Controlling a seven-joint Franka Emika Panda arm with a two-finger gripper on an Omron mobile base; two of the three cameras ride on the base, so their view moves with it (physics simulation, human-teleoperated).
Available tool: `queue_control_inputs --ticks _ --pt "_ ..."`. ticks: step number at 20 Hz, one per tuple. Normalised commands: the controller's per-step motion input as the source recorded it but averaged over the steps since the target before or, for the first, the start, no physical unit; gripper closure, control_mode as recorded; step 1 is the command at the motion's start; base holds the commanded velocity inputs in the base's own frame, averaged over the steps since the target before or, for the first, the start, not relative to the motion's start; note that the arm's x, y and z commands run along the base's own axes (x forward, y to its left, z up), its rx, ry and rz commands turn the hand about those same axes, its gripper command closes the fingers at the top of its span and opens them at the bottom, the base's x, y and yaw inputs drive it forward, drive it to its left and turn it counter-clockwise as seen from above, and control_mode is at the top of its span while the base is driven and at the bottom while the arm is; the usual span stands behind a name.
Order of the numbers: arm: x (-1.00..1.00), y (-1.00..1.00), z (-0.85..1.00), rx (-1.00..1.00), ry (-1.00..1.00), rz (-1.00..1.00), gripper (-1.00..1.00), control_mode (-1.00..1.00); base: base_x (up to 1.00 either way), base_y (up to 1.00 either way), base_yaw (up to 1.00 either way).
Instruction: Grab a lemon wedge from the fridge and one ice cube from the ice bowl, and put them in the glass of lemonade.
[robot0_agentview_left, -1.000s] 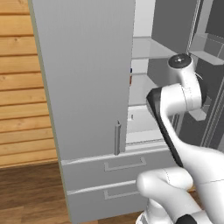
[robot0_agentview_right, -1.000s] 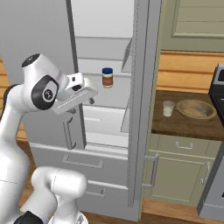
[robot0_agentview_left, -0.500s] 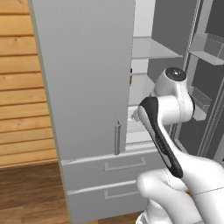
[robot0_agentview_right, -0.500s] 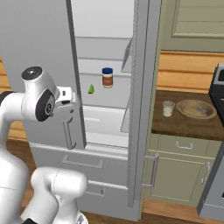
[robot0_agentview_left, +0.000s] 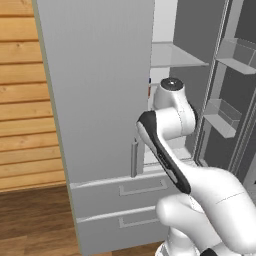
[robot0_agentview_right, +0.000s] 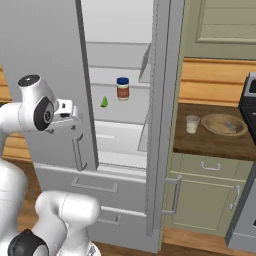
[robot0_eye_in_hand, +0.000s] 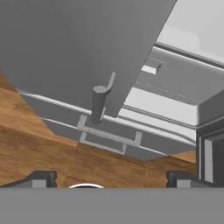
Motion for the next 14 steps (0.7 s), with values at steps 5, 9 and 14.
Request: queue_control_inputs --ticks 5,9,14 --pt "0.54 0.41 -0.81 0.0 0.04 -0.09 -1.0 -1.0 0.0 0.0 0.0" --pt "0.74 0.11 -1.0 0.01 -0.04 -0.12 -1.0 -1.0 0.0 0.0 0.0" --pt "0.79 0.0 -0.76 0.01 -0.05 -0.19 -1.0 -1.0 0.0 0.0 0.0"
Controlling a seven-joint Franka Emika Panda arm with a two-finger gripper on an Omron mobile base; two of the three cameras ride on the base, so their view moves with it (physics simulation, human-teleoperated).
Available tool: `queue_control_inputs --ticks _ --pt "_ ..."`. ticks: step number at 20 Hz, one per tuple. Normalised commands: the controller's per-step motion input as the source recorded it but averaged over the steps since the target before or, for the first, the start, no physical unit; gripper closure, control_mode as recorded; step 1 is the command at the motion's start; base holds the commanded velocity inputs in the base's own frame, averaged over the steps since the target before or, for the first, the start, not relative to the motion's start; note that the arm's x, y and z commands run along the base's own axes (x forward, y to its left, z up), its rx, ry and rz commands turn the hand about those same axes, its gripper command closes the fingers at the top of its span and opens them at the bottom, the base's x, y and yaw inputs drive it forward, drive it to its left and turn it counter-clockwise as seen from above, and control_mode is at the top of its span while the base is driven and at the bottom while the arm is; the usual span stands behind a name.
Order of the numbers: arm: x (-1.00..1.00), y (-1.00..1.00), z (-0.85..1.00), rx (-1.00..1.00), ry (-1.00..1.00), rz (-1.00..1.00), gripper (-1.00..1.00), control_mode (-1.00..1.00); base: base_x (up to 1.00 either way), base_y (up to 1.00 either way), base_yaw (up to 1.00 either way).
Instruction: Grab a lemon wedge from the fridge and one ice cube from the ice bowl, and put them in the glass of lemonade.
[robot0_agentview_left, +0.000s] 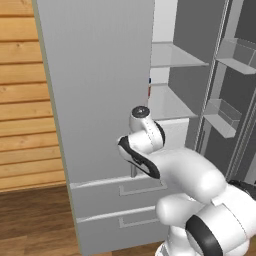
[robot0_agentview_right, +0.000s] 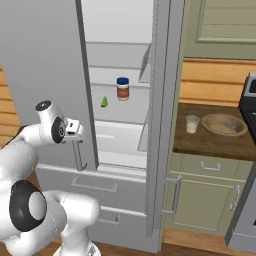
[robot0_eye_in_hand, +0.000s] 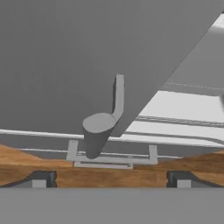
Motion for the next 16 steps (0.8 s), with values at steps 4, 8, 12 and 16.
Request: queue_control_inputs --ticks 4,8,12,16 --pt "0.28 0.0 -0.41 0.12 -0.08 -0.11 -1.0 -1.0 0.0 0.0 0.0" --pt "0.0 0.0 0.0 0.1 -0.01 0.0 -1.0 -1.0 0.0 0.0 0.0" --pt "0.28 0.0 -0.13 0.02 0.0 0.0 -1.0 -1.0 0.0 0.0 0.0" --pt "0.26 0.04 -0.34 0.0 0.0 0.0 -1.0 -1.0 0.0 0.0 0.0"
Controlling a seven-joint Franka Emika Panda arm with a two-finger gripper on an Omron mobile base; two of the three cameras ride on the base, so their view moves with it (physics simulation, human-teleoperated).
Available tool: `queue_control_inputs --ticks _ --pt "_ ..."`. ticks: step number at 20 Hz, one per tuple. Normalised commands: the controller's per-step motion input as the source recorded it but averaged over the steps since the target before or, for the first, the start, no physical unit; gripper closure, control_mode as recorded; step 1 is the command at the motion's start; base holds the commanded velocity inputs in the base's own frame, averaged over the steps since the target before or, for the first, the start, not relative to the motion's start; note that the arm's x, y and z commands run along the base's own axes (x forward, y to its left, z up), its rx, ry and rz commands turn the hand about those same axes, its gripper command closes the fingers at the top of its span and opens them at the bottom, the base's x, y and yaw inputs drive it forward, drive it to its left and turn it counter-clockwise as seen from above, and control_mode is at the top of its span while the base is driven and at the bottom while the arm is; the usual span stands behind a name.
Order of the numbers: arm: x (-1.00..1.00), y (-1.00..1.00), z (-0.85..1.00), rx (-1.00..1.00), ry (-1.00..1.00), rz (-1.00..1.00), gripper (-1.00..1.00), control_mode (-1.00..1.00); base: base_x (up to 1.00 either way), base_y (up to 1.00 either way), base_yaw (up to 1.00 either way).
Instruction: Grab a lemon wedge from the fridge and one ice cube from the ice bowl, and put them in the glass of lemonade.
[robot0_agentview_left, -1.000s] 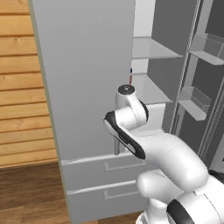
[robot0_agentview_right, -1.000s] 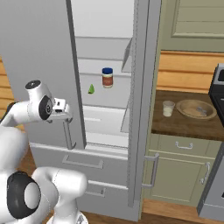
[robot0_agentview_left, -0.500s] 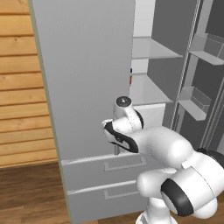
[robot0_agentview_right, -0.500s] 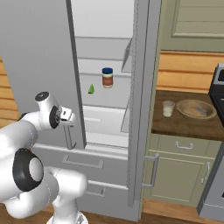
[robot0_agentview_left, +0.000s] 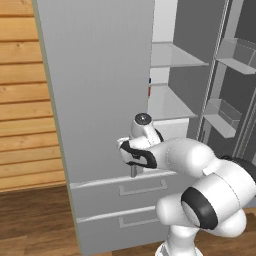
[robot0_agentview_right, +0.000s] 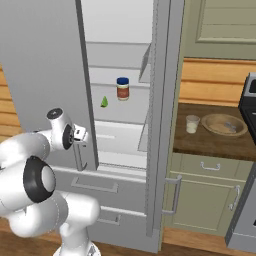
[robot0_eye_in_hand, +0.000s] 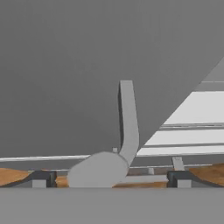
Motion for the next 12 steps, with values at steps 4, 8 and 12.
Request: queue_control_inputs --ticks 4,8,12 --pt "0.28 0.14 -0.33 0.0 0.0 0.0 -1.0 -1.0 0.0 0.0 0.0" --pt "0.24 0.14 -0.36 0.0 0.0 0.0 -1.0 -1.0 0.0 0.0 0.0" --pt "-0.13 0.12 -0.19 0.0 -0.02 0.0 -1.0 -1.0 0.0 0.0 0.0"
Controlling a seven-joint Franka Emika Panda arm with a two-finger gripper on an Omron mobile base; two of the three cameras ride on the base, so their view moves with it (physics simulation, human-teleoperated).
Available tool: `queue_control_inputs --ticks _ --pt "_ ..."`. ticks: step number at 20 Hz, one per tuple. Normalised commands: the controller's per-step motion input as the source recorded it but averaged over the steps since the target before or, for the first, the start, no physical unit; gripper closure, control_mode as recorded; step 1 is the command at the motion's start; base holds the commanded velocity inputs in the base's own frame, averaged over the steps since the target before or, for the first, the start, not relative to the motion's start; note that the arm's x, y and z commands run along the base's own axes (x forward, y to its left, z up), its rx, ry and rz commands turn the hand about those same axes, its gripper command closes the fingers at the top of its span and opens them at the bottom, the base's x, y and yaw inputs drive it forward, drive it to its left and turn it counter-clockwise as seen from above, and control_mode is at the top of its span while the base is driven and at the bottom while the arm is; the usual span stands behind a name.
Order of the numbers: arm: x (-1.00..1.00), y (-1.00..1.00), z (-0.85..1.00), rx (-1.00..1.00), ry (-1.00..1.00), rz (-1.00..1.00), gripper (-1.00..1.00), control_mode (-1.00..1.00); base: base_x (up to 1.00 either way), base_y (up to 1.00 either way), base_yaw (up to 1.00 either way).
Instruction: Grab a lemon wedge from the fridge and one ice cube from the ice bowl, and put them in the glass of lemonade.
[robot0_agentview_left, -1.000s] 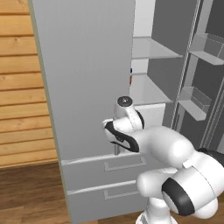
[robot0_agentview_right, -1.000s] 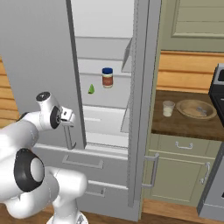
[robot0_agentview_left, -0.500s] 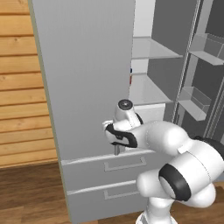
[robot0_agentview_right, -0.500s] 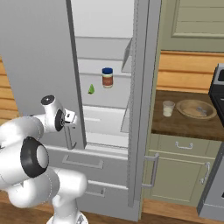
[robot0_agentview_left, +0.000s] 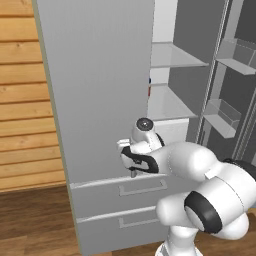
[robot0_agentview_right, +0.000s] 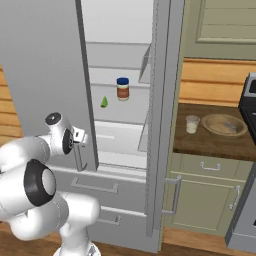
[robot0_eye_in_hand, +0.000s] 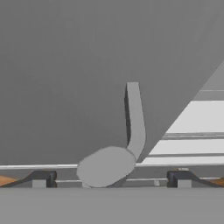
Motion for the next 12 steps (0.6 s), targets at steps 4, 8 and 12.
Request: queue_control_inputs --ticks 4,8,12 --pt "-0.13 0.14 -0.01 0.0 -0.04 0.0 -1.0 -1.0 0.0 0.0 0.0" --pt "0.06 0.02 -0.19 0.0 0.0 -0.03 -1.0 -1.0 0.0 0.0 0.0" --pt "0.32 -0.04 -0.45 0.0 0.0 -0.08 -1.0 -1.0 0.0 0.0 0.0"
